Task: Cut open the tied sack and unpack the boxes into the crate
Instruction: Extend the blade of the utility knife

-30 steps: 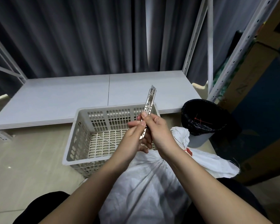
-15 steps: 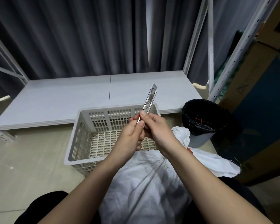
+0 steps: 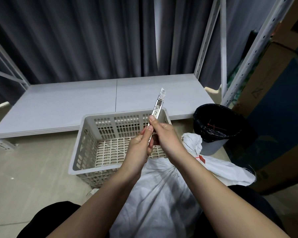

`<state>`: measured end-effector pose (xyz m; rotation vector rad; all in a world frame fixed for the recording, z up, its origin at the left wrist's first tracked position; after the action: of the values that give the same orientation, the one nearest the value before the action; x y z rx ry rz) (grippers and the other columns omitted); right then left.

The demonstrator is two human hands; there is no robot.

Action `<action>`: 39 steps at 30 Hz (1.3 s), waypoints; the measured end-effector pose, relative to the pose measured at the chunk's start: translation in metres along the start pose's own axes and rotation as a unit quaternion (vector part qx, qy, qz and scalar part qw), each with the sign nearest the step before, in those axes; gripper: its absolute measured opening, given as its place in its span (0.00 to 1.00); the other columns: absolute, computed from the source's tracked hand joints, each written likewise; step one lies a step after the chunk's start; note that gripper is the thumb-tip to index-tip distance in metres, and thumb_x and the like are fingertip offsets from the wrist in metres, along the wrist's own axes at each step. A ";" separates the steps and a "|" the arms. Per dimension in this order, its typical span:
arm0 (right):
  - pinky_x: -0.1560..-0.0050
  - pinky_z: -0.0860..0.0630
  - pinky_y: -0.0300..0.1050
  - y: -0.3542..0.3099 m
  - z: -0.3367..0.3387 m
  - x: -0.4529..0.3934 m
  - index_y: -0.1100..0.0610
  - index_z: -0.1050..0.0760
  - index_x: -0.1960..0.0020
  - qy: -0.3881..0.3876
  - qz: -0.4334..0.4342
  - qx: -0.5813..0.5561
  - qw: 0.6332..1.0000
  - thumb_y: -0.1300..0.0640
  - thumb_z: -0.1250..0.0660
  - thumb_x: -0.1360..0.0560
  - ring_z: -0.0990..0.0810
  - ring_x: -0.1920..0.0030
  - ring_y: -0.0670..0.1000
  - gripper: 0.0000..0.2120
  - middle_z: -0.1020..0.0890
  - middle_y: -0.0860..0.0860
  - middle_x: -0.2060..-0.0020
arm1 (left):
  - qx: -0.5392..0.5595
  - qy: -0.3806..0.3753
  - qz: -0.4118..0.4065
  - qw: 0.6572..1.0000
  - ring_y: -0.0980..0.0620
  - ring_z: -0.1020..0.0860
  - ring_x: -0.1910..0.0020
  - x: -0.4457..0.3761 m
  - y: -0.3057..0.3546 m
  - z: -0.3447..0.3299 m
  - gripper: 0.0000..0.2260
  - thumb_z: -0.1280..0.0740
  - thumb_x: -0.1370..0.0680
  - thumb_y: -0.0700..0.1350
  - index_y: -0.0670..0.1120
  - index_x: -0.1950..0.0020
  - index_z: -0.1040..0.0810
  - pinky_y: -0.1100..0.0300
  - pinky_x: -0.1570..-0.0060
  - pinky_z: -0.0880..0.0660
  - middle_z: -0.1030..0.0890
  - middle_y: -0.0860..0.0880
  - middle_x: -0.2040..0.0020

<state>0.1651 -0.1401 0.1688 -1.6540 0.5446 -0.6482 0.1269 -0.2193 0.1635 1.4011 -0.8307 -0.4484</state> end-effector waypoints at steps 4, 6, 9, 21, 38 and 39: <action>0.75 0.25 0.38 -0.005 0.003 -0.002 0.63 0.23 0.52 0.023 0.028 -0.058 0.998 0.59 0.36 0.22 0.22 0.77 0.48 0.07 0.17 0.56 0.65 | -0.004 0.014 -0.016 1.000 0.61 0.42 0.82 0.001 0.001 0.004 0.21 0.40 0.19 0.52 0.47 0.71 0.36 0.70 0.81 0.45 0.39 0.54 0.79; 0.72 0.24 0.37 -0.006 0.007 -0.003 0.61 0.25 0.57 0.045 0.045 -0.055 0.996 0.61 0.34 0.23 0.19 0.73 0.46 0.05 0.17 0.59 0.65 | -0.018 0.015 -0.021 0.999 0.60 0.42 0.82 0.001 0.002 0.005 0.21 0.40 0.20 0.53 0.46 0.71 0.36 0.70 0.81 0.44 0.39 0.54 0.79; 0.70 0.25 0.40 -0.007 0.007 -0.003 0.60 0.28 0.62 0.060 0.063 -0.015 0.996 0.59 0.34 0.23 0.21 0.75 0.46 0.10 0.18 0.68 0.61 | -0.029 0.019 -0.019 0.999 0.60 0.41 0.81 0.001 0.000 0.008 0.22 0.40 0.20 0.54 0.47 0.71 0.36 0.69 0.81 0.44 0.38 0.55 0.80; 0.65 0.31 0.43 0.002 0.005 0.002 0.63 0.28 0.61 0.051 0.049 0.015 0.997 0.52 0.35 0.22 0.30 0.67 0.51 0.15 0.29 0.57 0.68 | -0.063 -0.052 0.079 0.993 0.57 0.46 0.80 0.000 -0.023 0.005 0.27 0.47 0.24 0.68 0.49 0.74 0.40 0.66 0.80 0.48 0.42 0.53 0.78; 0.64 0.26 0.30 0.003 0.041 0.023 0.58 0.21 0.52 0.002 -0.007 -0.022 1.000 0.54 0.40 0.20 0.17 0.63 0.40 0.11 0.14 0.48 0.65 | -0.063 -0.079 0.003 0.995 0.59 0.41 0.81 0.006 -0.020 -0.024 0.22 0.41 0.20 0.55 0.47 0.71 0.36 0.68 0.80 0.44 0.38 0.55 0.79; 0.64 0.25 0.30 0.002 0.041 0.024 0.59 0.21 0.51 -0.001 -0.009 -0.027 1.000 0.55 0.40 0.20 0.17 0.63 0.40 0.11 0.14 0.49 0.64 | -0.066 -0.077 -0.005 0.995 0.60 0.41 0.81 0.006 -0.019 -0.025 0.22 0.42 0.19 0.54 0.46 0.71 0.36 0.70 0.80 0.43 0.38 0.55 0.80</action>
<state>0.2105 -0.1266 0.1643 -1.7121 0.5510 -0.6502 0.1521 -0.2096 0.1475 1.2601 -0.9023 -0.6150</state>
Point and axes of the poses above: each hand's wrist, its own x-axis away from the middle knuckle, its own z-axis out of the back of the hand, y = z × x, the point moved 8 cm from there along -x, towards the middle knuckle
